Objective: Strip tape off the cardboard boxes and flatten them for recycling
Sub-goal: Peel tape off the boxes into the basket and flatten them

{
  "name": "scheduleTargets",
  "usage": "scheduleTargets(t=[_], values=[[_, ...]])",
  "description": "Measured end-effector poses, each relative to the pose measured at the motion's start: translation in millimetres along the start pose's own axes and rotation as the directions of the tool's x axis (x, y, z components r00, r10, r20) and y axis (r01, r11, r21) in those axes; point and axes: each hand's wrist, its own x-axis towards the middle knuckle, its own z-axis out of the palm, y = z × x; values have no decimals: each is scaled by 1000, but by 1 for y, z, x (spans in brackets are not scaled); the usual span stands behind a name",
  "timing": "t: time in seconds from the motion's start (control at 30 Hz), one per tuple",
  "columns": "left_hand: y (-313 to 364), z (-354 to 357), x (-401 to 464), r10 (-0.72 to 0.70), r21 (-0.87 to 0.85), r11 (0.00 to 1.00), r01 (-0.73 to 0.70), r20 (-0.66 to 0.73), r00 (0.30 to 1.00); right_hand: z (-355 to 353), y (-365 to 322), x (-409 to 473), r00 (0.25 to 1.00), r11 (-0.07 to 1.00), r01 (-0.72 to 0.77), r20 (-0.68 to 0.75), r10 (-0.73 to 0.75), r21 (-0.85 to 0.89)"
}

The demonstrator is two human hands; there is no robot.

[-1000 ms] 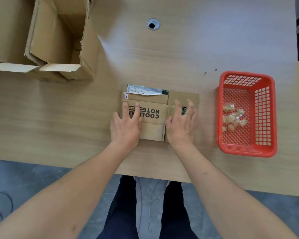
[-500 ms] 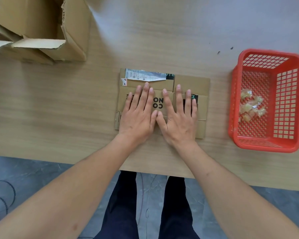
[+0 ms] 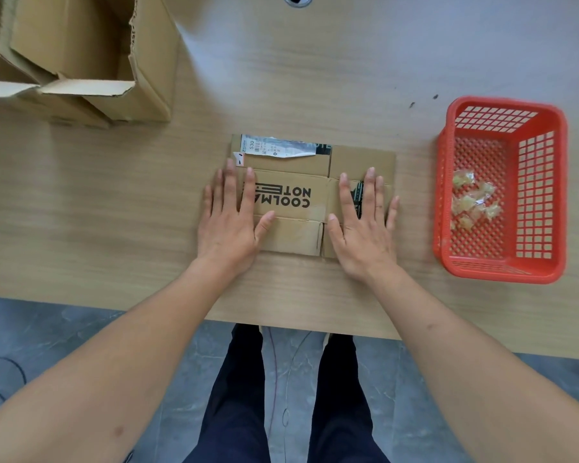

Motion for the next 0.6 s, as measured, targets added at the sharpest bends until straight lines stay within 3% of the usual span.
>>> scheduleTargets(t=[0.2, 0.37, 0.5, 0.6], values=[[35, -15, -15, -164, -137, 977, 164, 9, 986, -10, -6, 2, 991, 998, -57, 118, 56, 10], [39, -34, -11, -283, -260, 920, 293, 77, 956, -13, -23, -8, 929, 915, -370, 85, 361, 160], [30, -42, -18, -319, -457, 811, 365, 178, 931, -29, -32, -9, 890, 875, -442, -29, 456, 198], [31, -55, -26, -327, -594, 703, 391, 218, 920, -40, -25, -5, 879, 844, -447, -32, 476, 296]])
